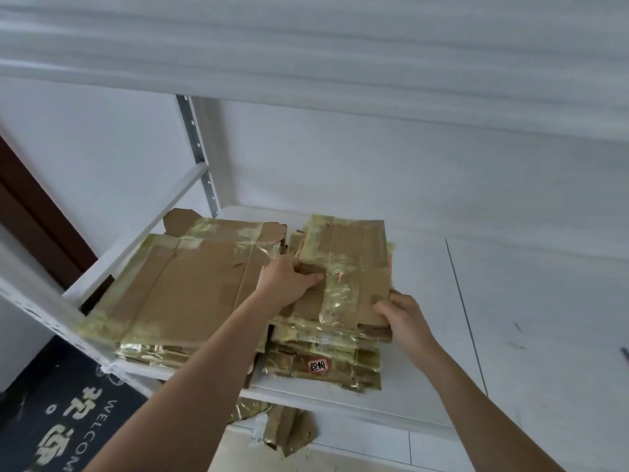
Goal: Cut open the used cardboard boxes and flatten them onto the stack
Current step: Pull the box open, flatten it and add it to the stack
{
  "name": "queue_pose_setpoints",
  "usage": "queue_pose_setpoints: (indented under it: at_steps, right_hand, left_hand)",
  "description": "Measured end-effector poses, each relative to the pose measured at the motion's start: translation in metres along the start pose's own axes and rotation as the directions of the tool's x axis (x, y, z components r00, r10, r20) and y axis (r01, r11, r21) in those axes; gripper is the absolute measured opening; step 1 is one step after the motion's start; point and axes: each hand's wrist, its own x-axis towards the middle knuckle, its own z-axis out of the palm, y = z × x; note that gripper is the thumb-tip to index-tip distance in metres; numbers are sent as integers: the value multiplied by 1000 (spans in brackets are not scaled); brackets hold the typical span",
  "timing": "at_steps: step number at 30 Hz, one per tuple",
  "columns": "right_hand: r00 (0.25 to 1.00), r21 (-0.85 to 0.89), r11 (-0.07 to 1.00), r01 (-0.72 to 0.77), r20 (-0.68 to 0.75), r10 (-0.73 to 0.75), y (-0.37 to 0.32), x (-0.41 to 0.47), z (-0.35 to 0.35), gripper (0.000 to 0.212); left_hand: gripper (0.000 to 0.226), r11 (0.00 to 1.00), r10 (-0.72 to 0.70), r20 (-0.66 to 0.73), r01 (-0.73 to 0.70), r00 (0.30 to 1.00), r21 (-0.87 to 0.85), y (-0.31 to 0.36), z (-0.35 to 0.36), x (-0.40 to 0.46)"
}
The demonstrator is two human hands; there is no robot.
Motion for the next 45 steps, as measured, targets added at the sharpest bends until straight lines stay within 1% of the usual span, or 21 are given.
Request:
queue_pose_setpoints:
  at_steps: [2,5,6,7,8,9,11,12,14,16,20,25,30,33,35,37,39,41,42,43,45]
  right_hand:
    - [995,-141,989,39,-90,-52,5,-2,6,33]
    - [931,-356,926,122,-281,-231,7,1,10,24]
    - [936,-391,916,90,-282,-213,6,3,9,29]
    - [957,-393,918,51,-242,-156,5,5,7,50]
    - [976,-403,915,28,-185,-111,8,7,6,71]
    - [989,-461,887,26,-120,-91,10,8,6,81]
    - [996,-620,781,81,13,-93,16,6,12,75]
    - [994,-685,721,103,53,-92,21,7,13,68]
    - [989,-789,599,138,74,-130,23,14,11,60]
    - [969,-834,512,206,103,-223,18,25,6,54]
    - [961,-763,586,273,193,-196,19,38,5,55]
    - [962,-787,553,273,208,-179,48,38,7,58]
    - [965,-769,583,262,218,-145,42,40,5,58]
    - [965,-775,576,261,221,-141,31,43,-3,59]
    - [961,-778,564,278,225,-163,26,45,-8,59]
    - [955,-752,589,296,227,-191,23,47,-13,57]
    - [943,-710,620,333,258,-211,19,54,-21,51]
    - [922,-636,670,383,311,-232,10,64,-34,32]
    - [925,-564,735,376,276,-261,3,69,-42,22]
    - [939,-468,815,343,162,-303,-2,77,-50,17]
    - [948,-233,946,226,-171,-268,-5,102,-67,16]
  left_hand:
    - [22,1000,21,-15,-20,1000,20,-4,4,-3]
    - [22,997,20,-12,-19,1000,73,-2,4,-1]
    - [22,990,14,-24,-11,1000,138,-1,4,-1]
    - [22,980,7,-56,4,998,199,-1,4,-1]
    - [33,972,5,-94,17,996,233,-3,5,-4]
    - [54,968,16,-125,15,992,249,-6,7,-6]
    - [90,939,139,-114,-94,984,332,-10,10,-13]
    - [98,897,226,-47,-189,973,399,-10,11,-16]
    - [85,818,337,120,-353,934,454,-8,18,-16]
    - [54,806,341,167,-379,925,455,-7,26,-14]
    - [50,808,284,143,-316,948,497,-19,34,-5]
    - [56,818,253,177,-308,951,486,-41,50,0]
    - [54,816,179,184,-251,966,521,-32,50,0]
    - [57,691,168,133,-213,977,691,-6,46,2]
    - [67,600,218,121,-231,968,766,17,44,7]
    - [73,659,274,210,-342,939,670,32,46,17]
    - [65,748,275,280,-388,920,539,30,53,27]
    - [61,690,242,272,-362,931,627,10,63,35]
    - [65,652,229,260,-346,938,675,-2,67,38]
    - [67,643,235,243,-338,941,687,-13,70,42]
    - [69,661,274,226,-353,935,662,-29,72,47]
